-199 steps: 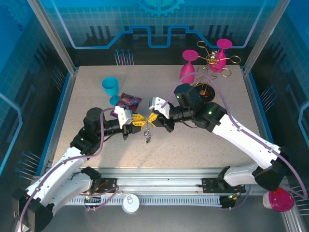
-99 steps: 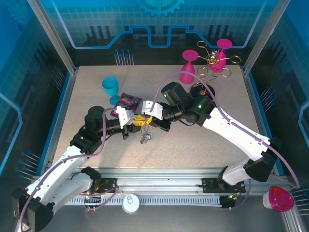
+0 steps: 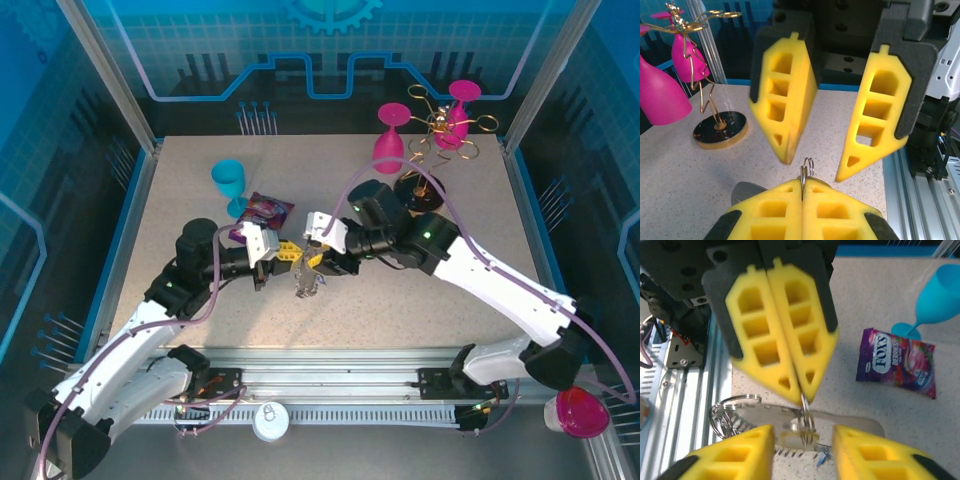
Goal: Put the keys on the keyring
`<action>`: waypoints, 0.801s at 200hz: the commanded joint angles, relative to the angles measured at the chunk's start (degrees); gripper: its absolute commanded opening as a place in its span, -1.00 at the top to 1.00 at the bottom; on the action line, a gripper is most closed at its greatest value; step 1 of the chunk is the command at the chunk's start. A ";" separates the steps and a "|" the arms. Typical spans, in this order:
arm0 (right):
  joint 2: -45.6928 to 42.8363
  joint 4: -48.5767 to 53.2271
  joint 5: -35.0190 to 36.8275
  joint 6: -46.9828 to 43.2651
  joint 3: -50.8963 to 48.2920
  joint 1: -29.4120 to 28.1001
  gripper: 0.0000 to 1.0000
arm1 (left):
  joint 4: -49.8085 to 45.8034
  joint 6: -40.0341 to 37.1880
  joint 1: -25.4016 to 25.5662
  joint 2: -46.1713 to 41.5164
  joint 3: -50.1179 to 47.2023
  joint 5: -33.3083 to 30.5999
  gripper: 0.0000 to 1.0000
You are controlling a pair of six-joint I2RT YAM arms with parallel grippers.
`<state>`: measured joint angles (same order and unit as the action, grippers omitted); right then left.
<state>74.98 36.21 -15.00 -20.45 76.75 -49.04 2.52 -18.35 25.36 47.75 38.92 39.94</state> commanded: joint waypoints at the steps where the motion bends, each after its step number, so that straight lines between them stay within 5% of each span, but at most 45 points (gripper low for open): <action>1: -3.91 -7.35 1.02 5.82 -5.46 1.09 0.19 | 8.32 3.26 0.20 -1.52 -1.37 0.32 1.00; 113: -1.05 -17.04 -1.04 10.16 -8.42 -0.22 0.15 | 11.51 7.57 0.19 -1.88 -2.22 -1.67 1.00; 160: -1.58 -15.79 0.35 9.27 -7.93 -0.26 0.39 | 11.94 8.06 0.20 -2.39 -2.58 -2.32 1.00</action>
<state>74.02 21.34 -14.52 -10.90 67.16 -48.75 10.98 -11.49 25.36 46.74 36.75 38.28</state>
